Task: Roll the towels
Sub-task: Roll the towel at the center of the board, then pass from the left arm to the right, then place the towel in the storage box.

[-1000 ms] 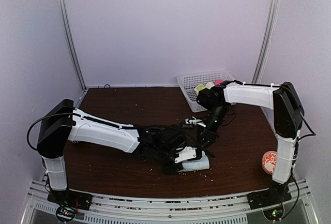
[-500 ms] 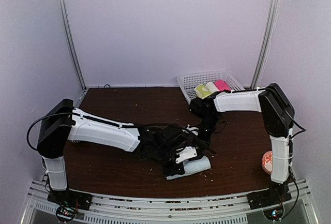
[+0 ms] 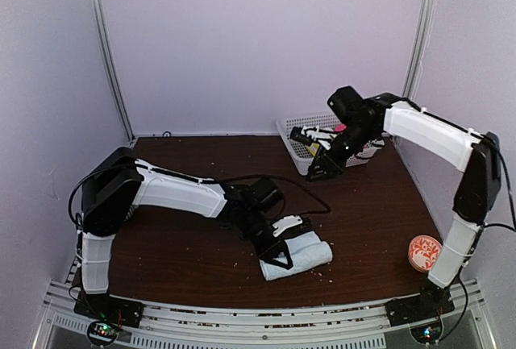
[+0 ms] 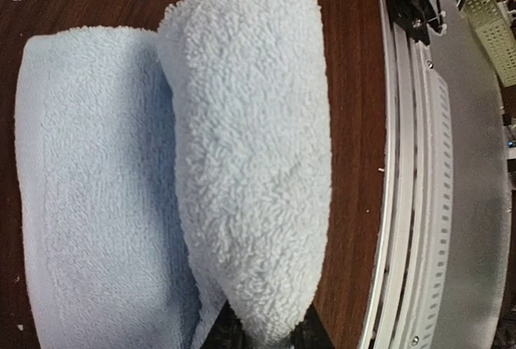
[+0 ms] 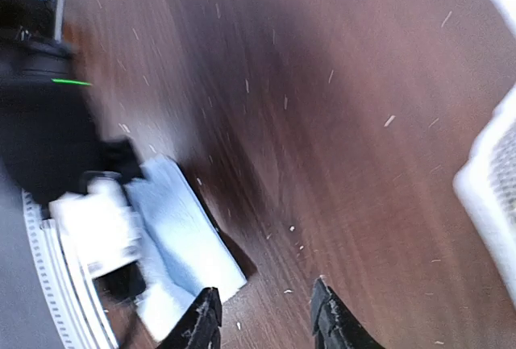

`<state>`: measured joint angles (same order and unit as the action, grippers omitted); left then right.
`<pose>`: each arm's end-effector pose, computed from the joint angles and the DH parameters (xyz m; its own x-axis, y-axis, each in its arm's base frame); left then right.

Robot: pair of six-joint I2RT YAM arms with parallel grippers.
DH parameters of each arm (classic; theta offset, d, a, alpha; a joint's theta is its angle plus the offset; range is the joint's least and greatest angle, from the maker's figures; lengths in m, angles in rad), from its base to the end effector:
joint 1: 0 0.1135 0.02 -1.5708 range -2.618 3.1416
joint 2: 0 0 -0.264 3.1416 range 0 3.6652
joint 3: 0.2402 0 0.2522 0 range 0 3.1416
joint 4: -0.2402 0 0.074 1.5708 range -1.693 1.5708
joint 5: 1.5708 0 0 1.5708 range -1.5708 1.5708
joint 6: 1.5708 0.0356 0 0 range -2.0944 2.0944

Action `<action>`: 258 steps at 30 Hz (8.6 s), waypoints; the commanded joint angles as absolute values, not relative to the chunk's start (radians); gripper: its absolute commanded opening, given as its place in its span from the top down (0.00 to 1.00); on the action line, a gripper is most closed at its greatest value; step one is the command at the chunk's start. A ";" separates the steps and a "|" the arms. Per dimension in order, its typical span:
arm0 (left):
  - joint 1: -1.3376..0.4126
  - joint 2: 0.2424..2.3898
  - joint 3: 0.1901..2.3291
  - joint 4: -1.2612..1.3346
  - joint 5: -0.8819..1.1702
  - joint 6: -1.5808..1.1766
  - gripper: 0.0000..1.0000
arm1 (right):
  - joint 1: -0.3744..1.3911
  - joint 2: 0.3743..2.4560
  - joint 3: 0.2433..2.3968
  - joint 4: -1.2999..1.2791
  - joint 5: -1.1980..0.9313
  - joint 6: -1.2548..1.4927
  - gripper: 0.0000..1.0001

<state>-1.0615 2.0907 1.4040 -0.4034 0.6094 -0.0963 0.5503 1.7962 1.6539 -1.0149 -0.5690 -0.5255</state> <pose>0.1901 -0.3822 0.1422 -0.5115 0.7543 -0.4115 0.7995 0.2424 -0.5496 0.3069 0.2108 0.3003 -0.3616 -0.7176 -0.5952 -0.9323 0.2830 0.2252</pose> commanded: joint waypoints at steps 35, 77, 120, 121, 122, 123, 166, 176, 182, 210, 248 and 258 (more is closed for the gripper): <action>-0.927 2.057 1.388 -0.451 0.533 -0.105 0.62 | 1.023 1.717 0.852 -0.491 -0.151 -0.822 0.77; -1.245 1.922 1.123 -0.208 -0.317 0.369 0.42 | 0.752 2.159 1.414 -1.109 -0.594 -0.790 0.82; -1.044 2.204 1.453 -0.612 0.373 0.094 0.84 | 0.675 1.299 1.323 -0.948 -0.649 -0.722 0.63; -1.036 2.208 1.458 -0.618 0.389 0.090 0.84 | 0.700 1.304 1.304 -0.957 -0.622 -0.738 0.64; -1.025 2.210 1.461 -0.621 0.418 0.084 0.84 | 0.724 1.306 1.284 -0.960 -0.567 -0.747 0.65; -1.016 2.214 1.464 -0.623 0.441 0.080 0.84 | 0.750 1.306 1.265 -0.954 -0.525 -0.748 0.66; -0.936 2.255 1.497 -0.689 0.558 0.085 0.81 | 0.972 1.713 1.030 -0.454 0.009 -0.824 0.28; -0.918 2.208 1.488 -0.660 0.534 0.085 0.67 | 0.972 1.812 0.982 -0.406 0.026 -0.834 0.57; -0.841 2.069 1.444 -0.611 0.451 0.037 0.58 | 0.970 1.835 0.995 -0.454 0.029 -0.809 0.83; -0.654 1.542 1.190 -0.329 0.067 -0.003 0.46 | 0.477 2.007 1.985 -0.740 -0.110 -0.276 0.98; -0.626 1.588 1.216 -0.354 0.193 0.001 0.45 | 0.446 2.514 2.324 -0.626 0.197 0.210 1.00; -0.610 1.600 1.219 -0.354 0.219 0.002 0.45 | 0.455 2.547 2.332 -0.624 0.231 0.233 0.86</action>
<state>-0.6235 1.5787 1.1950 -0.3702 0.1867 0.0048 0.4534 2.5313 2.3051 -0.6365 0.1917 0.2001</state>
